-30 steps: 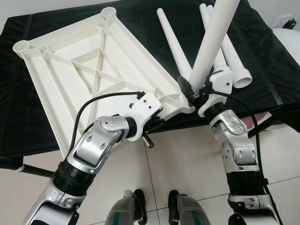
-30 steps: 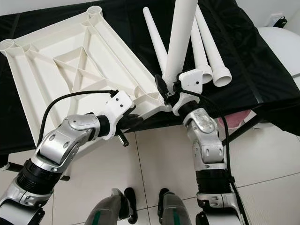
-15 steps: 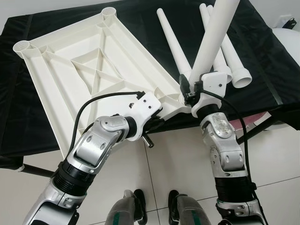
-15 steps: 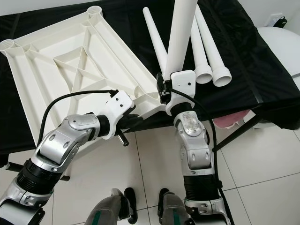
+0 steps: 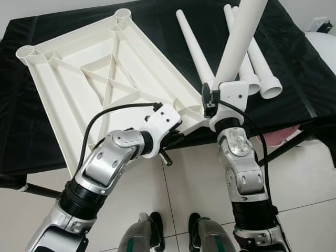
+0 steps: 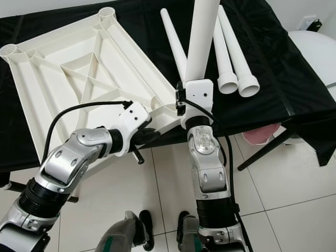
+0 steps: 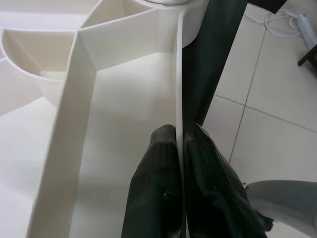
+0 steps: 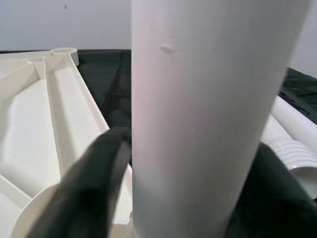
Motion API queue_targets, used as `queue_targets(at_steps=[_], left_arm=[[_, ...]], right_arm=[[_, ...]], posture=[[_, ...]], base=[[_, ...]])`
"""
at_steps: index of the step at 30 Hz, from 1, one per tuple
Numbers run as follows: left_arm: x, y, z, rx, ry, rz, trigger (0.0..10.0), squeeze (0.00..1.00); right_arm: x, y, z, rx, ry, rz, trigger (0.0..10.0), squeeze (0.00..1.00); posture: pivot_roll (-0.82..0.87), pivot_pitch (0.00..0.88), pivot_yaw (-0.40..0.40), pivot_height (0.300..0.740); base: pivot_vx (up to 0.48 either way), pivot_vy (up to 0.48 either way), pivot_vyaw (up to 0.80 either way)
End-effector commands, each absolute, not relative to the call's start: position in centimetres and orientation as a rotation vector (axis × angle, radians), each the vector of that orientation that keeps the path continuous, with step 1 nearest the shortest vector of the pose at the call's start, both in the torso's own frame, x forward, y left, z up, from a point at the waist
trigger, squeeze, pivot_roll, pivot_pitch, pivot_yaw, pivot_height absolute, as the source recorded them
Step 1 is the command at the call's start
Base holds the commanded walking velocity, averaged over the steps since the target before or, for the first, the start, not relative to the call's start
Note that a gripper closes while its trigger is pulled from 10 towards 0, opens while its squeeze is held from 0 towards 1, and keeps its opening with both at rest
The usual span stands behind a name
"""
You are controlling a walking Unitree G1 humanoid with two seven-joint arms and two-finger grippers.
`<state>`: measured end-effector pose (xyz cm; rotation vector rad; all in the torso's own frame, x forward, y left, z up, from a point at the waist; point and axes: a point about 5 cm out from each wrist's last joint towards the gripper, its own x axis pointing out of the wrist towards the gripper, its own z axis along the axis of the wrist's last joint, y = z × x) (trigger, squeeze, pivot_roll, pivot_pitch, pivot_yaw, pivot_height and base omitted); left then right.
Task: Building children table
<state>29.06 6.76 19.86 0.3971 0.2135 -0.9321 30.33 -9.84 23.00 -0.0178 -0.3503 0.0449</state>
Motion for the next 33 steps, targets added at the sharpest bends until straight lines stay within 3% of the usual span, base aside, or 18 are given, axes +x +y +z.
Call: queue_targets(at_steps=[1,5,6,7,8,9,14,19,33], left_arm=[[29.2,7.1,20.2,0.402,0.192,-0.894,10.0,0.0],[29.2,7.1,20.3,0.402,0.193,-0.894,10.0,0.0],[29.3,7.1,20.3,0.402,0.193,-0.894,10.0,0.0],[29.3,7.1,20.3,0.402,0.193,-0.894,10.0,0.0],[29.3,7.1,20.3,0.401,0.194,-0.894,10.0,0.0],[29.3,7.1,20.3,0.4,0.194,-0.894,10.0,0.0],[29.3,7.2,20.3,0.399,0.194,-0.893,10.0,0.0],[29.3,7.1,20.3,0.397,0.194,-0.891,10.0,0.0],[29.3,7.0,20.3,0.391,0.191,-0.888,10.0,0.0]], right_arm=[[30.0,-9.8,22.8,-0.006,-0.337,0.055,10.0,1.0],[30.0,-9.8,22.8,-0.011,-0.339,0.065,10.0,1.0],[30.1,-10.0,22.9,-0.017,-0.343,0.063,10.0,0.91],[30.1,-10.0,22.9,-0.017,-0.343,0.063,10.0,0.91],[30.2,-10.2,22.9,-0.015,-0.342,0.06,10.0,0.26],[30.3,-10.3,23.0,-0.011,-0.34,0.062,10.0,0.0],[30.5,-10.6,23.1,0.005,-0.333,0.131,10.0,0.0],[31.2,-11.8,23.1,0.053,-0.301,0.33,10.0,0.0],[32.9,-15.3,23.4,-0.057,-0.258,0.574,10.0,0.0]], posture=[[-0.08,0.21,0.067,0.74],[-0.08,0.214,0.07,0.74],[-0.09,0.218,0.072,0.74],[-0.09,0.218,0.072,0.74],[-0.09,0.218,0.072,0.74],[-0.09,0.218,0.072,0.74],[-0.09,0.22,0.072,0.74],[-0.09,0.223,0.073,0.74],[-0.1,0.225,0.066,0.74]], base=[[0.0,0.0,0.0],[0.0,0.0,0.0],[0.0,0.0,0.0],[0.0,0.0,0.0],[0.0,0.0,0.0],[0.0,0.0,0.0],[0.0,0.0,0.0],[0.0,0.0,0.0],[0.0,0.0,0.0]])
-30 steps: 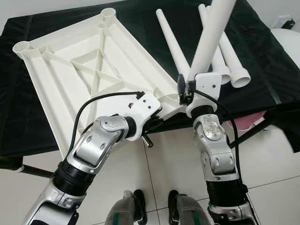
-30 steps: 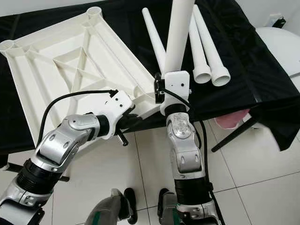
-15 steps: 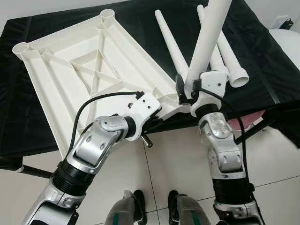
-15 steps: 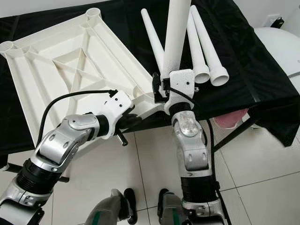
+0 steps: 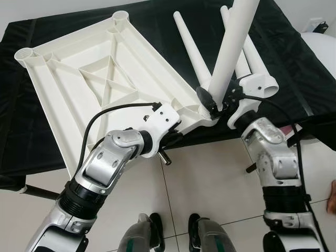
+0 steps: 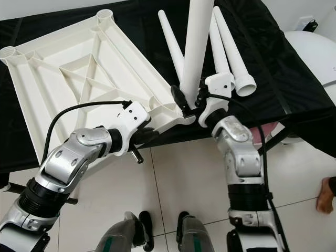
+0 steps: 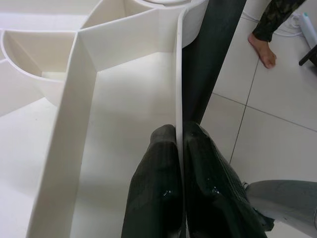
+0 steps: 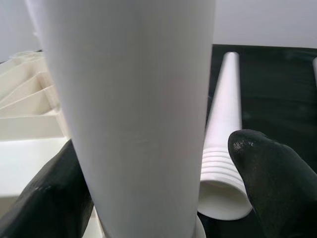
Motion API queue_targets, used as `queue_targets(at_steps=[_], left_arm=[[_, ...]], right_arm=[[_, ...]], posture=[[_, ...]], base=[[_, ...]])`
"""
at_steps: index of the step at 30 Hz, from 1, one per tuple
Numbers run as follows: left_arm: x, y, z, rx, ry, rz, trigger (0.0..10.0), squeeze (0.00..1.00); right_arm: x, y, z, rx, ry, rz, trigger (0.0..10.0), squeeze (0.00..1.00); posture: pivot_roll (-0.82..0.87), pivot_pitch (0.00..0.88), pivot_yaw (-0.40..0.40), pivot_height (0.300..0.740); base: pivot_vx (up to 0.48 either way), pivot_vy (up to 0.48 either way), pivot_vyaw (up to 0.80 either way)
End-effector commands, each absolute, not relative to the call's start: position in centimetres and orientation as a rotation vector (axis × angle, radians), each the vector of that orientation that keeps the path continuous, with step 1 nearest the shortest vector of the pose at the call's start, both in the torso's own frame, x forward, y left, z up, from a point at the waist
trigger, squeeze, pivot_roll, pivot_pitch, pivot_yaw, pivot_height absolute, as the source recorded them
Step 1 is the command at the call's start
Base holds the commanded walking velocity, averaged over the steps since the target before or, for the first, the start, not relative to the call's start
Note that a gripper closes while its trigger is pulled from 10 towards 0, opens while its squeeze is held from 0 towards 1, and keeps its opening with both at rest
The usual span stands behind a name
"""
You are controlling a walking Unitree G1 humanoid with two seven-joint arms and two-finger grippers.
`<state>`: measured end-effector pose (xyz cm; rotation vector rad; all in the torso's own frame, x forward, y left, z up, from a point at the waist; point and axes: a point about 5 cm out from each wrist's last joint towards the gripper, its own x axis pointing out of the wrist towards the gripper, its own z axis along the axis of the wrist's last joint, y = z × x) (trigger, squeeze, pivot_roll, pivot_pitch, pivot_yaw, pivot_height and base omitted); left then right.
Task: Building children table
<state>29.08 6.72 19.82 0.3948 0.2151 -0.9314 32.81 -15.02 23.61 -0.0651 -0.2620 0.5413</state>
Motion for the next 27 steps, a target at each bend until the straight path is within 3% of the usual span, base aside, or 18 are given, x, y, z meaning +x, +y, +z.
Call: queue_targets(at_steps=[1,15,16,17,18,21,22,27], left_arm=[[29.3,7.0,20.3,0.391,0.191,-0.888,10.0,0.0],[29.2,6.9,20.2,0.388,0.188,-0.889,10.0,0.0],[29.2,6.9,20.2,0.389,0.188,-0.889,10.0,0.0],[29.2,6.9,20.2,0.389,0.188,-0.889,10.0,0.0],[29.2,6.9,20.2,0.389,0.187,-0.889,10.0,0.0],[29.2,6.9,20.3,0.388,0.188,-0.888,10.0,0.0],[29.2,6.9,20.3,0.39,0.187,-0.887,10.0,0.0],[29.3,7.0,20.3,0.391,0.187,-0.886,10.0,0.0]], right_arm=[[32.9,-15.3,23.4,-0.057,-0.258,0.574,10.0,0.0],[33.6,-15.5,23.5,-0.115,-0.227,0.774,10.0,0.0],[33.6,-15.4,23.4,-0.111,-0.228,0.791,4.8,0.0],[33.7,-15.4,23.4,-0.111,-0.229,0.804,3.7,0.0],[33.7,-15.4,23.4,-0.109,-0.233,0.818,0.0,0.0],[33.7,-15.4,23.5,-0.113,-0.244,0.818,0.0,0.0],[33.8,-15.5,23.5,-0.116,-0.246,0.818,10.0,0.0],[33.9,-15.5,23.6,-0.117,-0.247,0.822,10.0,0.0]], posture=[[-0.1,0.225,0.066,0.74],[-0.09,0.206,0.053,0.74],[-0.09,0.208,0.053,0.74],[-0.09,0.208,0.054,0.74],[-0.09,0.208,0.054,0.74],[-0.09,0.209,0.055,0.74],[-0.09,0.21,0.057,0.74],[-0.09,0.208,0.058,0.74]], base=[[0.0,0.0,0.0],[0.0,0.0,0.0],[0.0,0.0,0.0],[0.0,0.0,0.0],[0.0,0.0,0.0],[0.0,0.0,0.0],[0.0,0.0,0.0],[0.0,0.0,0.0]])
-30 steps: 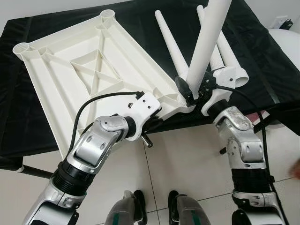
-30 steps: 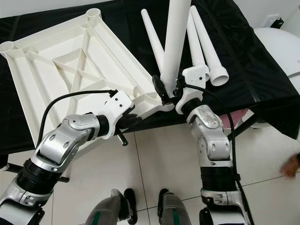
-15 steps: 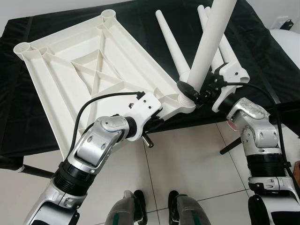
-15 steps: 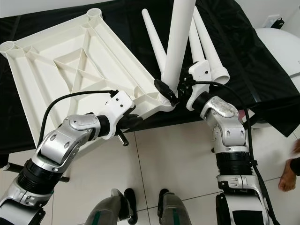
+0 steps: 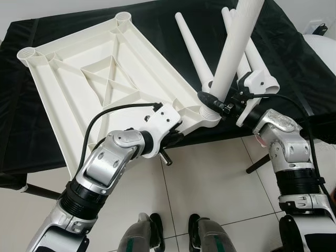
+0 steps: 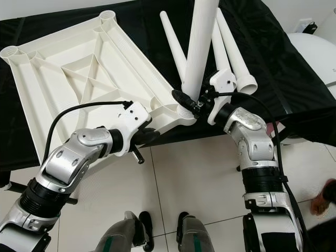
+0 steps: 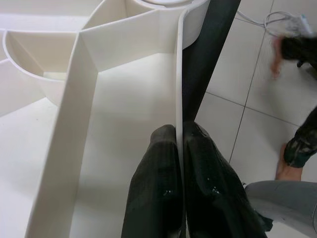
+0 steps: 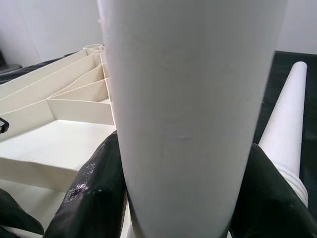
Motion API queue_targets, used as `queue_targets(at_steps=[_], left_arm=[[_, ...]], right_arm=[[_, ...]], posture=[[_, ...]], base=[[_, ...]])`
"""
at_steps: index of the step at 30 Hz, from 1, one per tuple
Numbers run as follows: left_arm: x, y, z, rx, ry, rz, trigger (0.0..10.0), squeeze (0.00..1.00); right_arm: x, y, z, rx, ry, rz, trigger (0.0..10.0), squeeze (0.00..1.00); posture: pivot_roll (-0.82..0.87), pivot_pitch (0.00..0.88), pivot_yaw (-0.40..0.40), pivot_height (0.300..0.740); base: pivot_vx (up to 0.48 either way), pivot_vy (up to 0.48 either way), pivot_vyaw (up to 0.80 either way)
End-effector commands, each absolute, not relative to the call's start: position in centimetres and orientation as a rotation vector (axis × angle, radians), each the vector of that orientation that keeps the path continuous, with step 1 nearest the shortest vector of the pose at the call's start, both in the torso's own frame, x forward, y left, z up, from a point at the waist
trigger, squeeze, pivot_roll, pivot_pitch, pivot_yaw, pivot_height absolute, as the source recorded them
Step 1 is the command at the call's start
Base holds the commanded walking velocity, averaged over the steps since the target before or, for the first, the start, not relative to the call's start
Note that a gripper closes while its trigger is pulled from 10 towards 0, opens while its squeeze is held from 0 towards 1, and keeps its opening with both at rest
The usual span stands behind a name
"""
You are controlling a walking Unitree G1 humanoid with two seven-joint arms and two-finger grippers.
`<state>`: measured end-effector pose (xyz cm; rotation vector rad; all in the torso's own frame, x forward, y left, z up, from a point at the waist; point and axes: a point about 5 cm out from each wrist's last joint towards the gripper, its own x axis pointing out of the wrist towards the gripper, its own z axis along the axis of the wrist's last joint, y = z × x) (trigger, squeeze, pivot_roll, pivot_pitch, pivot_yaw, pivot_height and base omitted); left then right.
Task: Building children table
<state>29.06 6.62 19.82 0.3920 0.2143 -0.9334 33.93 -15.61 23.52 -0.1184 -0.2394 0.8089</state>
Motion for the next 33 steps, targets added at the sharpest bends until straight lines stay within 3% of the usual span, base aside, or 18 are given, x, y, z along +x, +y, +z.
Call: queue_targets(at_steps=[1,8,9,13,14,33], left_arm=[[29.3,7.0,20.4,0.391,0.186,-0.885,10.0,0.0],[29.4,7.0,20.4,0.392,0.185,-0.885,10.0,0.0],[29.4,7.0,20.4,0.392,0.186,-0.884,10.0,0.0],[29.4,7.0,20.4,0.391,0.186,-0.884,10.0,0.0],[29.4,7.0,20.4,0.392,0.187,-0.885,10.0,0.0],[29.4,7.0,20.4,0.389,0.186,-0.883,10.0,0.0]], right_arm=[[33.9,-15.4,23.6,-0.115,-0.251,0.82,10.0,0.0],[33.9,-15.3,23.7,-0.089,-0.27,0.794,10.0,0.0],[33.9,-15.3,23.7,-0.072,-0.273,0.79,0.0,0.0],[33.9,-15.2,23.7,-0.065,-0.277,0.787,0.0,0.0],[33.9,-15.3,23.7,-0.057,-0.278,0.759,10.0,0.0],[32.9,-13.6,24.3,-0.02,-0.352,0.6,10.0,0.0]], posture=[[-0.09,0.211,0.058,0.74],[-0.09,0.214,0.059,0.74],[-0.09,0.217,0.061,0.74],[-0.09,0.217,0.061,0.74],[-0.09,0.217,0.061,0.74],[-0.1,0.223,0.061,0.74]], base=[[0.0,0.0,0.0],[0.0,0.0,0.0],[0.0,0.0,0.0],[0.0,0.0,0.0],[0.0,0.0,0.0],[0.0,0.0,0.0]])
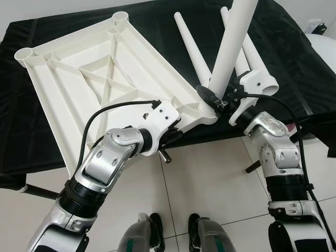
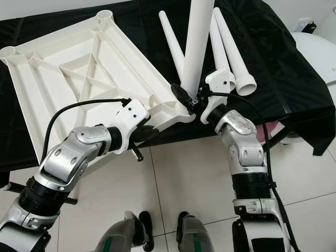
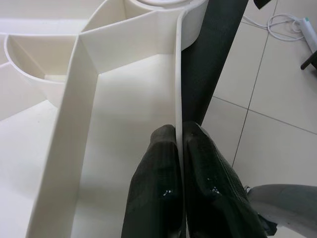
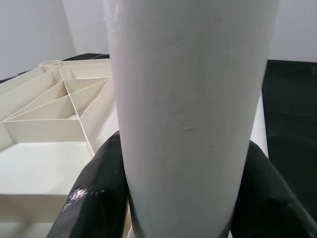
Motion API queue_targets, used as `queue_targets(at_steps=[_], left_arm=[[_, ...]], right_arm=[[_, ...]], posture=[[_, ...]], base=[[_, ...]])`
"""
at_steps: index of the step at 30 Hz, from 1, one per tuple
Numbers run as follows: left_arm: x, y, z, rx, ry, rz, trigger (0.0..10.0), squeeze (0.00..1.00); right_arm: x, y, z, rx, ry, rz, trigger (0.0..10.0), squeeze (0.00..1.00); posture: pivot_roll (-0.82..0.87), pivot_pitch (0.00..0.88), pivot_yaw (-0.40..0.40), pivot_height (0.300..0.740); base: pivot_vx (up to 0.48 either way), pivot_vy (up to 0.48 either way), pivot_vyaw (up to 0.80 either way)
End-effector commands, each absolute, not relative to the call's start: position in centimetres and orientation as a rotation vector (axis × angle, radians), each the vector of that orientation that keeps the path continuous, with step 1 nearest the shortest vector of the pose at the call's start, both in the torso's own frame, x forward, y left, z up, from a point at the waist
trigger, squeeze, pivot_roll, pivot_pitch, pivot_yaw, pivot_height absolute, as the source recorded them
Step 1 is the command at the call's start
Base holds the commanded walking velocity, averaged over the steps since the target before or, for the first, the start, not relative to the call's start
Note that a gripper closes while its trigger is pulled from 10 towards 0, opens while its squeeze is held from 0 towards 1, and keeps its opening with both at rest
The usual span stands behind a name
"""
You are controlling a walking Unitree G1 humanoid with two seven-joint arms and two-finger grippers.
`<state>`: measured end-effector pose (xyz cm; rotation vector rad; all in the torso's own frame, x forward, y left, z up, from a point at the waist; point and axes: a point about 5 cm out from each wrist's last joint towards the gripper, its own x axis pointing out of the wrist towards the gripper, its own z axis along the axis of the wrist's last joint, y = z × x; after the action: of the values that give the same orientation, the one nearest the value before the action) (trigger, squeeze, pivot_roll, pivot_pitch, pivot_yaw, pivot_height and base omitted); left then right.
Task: Building children table
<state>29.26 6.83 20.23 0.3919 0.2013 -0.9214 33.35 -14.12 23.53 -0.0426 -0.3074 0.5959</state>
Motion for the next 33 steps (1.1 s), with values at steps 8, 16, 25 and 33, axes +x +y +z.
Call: queue_targets(at_steps=[8,16,25,33], left_arm=[[29.3,7.0,20.4,0.387,0.187,-0.884,10.0,0.0],[29.3,6.9,20.4,0.388,0.185,-0.886,10.0,0.0],[29.3,6.8,20.4,0.387,0.183,-0.887,10.0,0.0],[29.3,6.8,20.4,0.389,0.181,-0.887,10.0,0.0]], right_arm=[[32.3,-12.5,24.4,-0.012,-0.38,0.513,10.0,0.0],[32.0,-11.4,24.5,0.011,-0.386,0.411,10.0,0.0],[31.2,-10.1,24.6,0.012,-0.405,0.285,10.0,0.0],[31.1,-9.8,24.3,0.018,-0.382,0.214,10.0,0.0]], posture=[[-0.1,0.221,0.059,0.74],[-0.1,0.216,0.059,0.74],[-0.1,0.209,0.057,0.74],[-0.1,0.208,0.057,0.74]], base=[[0.0,0.0,0.0],[0.0,0.0,0.0],[0.0,0.0,0.0],[0.0,0.0,0.0]])
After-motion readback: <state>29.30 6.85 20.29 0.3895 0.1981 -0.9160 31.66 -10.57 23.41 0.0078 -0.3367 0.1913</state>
